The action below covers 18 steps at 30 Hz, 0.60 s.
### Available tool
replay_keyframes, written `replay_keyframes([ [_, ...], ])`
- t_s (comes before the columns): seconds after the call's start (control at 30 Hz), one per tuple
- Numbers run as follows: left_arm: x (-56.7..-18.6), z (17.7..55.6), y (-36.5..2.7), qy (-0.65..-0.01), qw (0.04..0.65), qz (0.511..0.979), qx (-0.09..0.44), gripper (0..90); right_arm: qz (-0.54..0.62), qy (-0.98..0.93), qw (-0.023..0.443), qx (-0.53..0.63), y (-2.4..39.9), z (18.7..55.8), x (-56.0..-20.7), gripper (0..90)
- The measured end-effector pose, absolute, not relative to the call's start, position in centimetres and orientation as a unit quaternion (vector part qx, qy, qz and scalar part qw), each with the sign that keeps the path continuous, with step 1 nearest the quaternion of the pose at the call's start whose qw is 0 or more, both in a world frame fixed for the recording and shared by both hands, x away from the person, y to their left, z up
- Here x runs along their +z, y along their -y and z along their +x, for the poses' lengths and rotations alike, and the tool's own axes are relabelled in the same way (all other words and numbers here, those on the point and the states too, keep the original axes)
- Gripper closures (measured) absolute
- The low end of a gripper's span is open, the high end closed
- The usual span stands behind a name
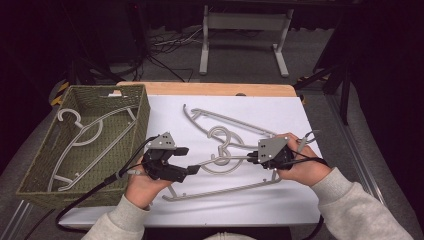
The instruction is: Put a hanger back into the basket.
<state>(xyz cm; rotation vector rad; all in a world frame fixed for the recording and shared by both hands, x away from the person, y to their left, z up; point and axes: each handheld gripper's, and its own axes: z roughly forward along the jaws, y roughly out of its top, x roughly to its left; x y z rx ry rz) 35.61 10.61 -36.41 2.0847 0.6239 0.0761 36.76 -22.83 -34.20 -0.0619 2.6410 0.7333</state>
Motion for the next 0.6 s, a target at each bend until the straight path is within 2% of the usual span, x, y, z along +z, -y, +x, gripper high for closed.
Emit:
replay_keyframes([
  [0.17,-36.7,35.9,-9.3,-0.237,0.439,0.866,0.025,30.4,-0.039,-0.940,0.212,0.266,22.2,36.4,-33.7,82.6],
  [0.43,-37.4,36.5,-9.1,-0.234,0.429,0.872,-0.012,44.5,-0.051,-0.934,0.222,0.275,21.8,36.1,-33.5,82.5],
  [0.53,-37.6,36.6,-9.0,-0.224,0.426,0.876,-0.030,53.7,-0.056,-0.933,0.226,0.274,21.6,36.0,-33.6,82.5],
  [0.6,-37.7,36.4,-8.9,-0.213,0.422,0.881,-0.033,63.1,-0.053,-0.932,0.228,0.277,21.5,36.0,-33.7,82.4],
])
